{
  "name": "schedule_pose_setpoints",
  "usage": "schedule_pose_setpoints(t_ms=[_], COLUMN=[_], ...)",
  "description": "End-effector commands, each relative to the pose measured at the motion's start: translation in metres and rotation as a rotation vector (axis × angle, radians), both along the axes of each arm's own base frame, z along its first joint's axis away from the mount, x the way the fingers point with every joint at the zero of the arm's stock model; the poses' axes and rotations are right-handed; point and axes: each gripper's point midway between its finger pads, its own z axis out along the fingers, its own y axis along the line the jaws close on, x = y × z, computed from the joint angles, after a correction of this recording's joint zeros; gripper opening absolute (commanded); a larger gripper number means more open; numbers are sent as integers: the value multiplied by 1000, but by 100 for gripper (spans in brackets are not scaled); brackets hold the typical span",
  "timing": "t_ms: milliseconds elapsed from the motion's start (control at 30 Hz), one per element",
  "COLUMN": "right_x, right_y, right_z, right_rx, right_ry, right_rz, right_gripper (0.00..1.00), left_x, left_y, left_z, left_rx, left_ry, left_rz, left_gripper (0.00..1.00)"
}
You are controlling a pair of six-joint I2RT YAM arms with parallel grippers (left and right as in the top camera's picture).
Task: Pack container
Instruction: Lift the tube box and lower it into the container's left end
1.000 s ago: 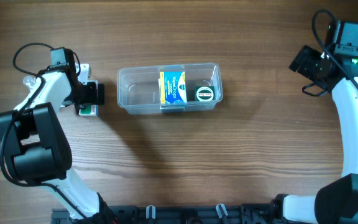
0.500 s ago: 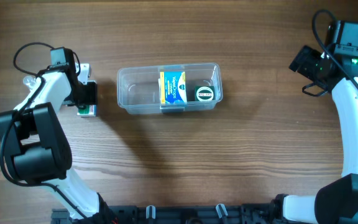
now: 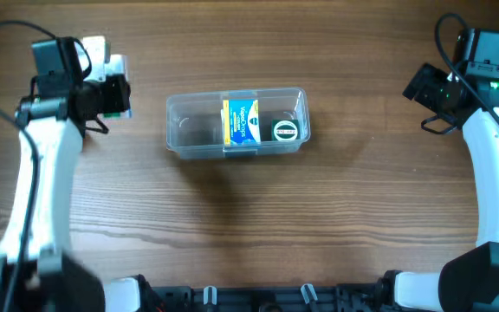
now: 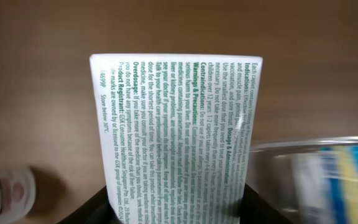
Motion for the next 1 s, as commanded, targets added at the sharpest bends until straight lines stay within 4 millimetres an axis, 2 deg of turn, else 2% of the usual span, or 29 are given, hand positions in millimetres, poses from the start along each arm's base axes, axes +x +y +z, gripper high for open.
schedule_pose_setpoints(t_ms=[0, 67, 100, 133, 233, 367, 433, 500, 600, 667, 733, 967], right_x=[1, 1, 1, 1, 1, 1, 1, 1, 1, 1, 1, 1], right_y=[1, 1, 1, 1, 1, 1, 1, 1, 1, 1, 1, 1], right_z=[-5, -5, -5, -5, -5, -5, -5, -5, -5, -5, -5, -5], right_rx=[9, 9, 9, 9, 9, 9, 9, 9, 9, 9, 9, 9], right_ry=[10, 10, 10, 10, 10, 9, 10, 9, 10, 10, 10, 10], right_rz=[3, 3, 3, 3, 3, 3, 3, 4, 3, 3, 3, 3], right_gripper=[100, 100, 100, 100, 100, 100, 100, 100, 100, 100, 99, 100], left_x=[-19, -33, -40, -48, -59, -61, -57, -48, -42, -39, -35, -24], left_y=[-55, -81, -96, -112, -145, -166, -169, -160, -159, -150, -148, -144], left_z=[73, 80, 77, 70, 43, 4, -17, -40, -60, -78, -86, -92], left_rx=[-96, -107, -129, -148, -212, -228, -219, -181, -161, -124, -105, -76], left_ry=[-164, -160, -133, -89, 44, 187, 246, 288, 326, 361, 365, 337], left_rz=[-99, -159, -180, -204, -196, -174, -159, -77, -62, 8, 21, 36], left_gripper=[50, 50, 49, 48, 44, 47, 47, 47, 48, 50, 52, 53])
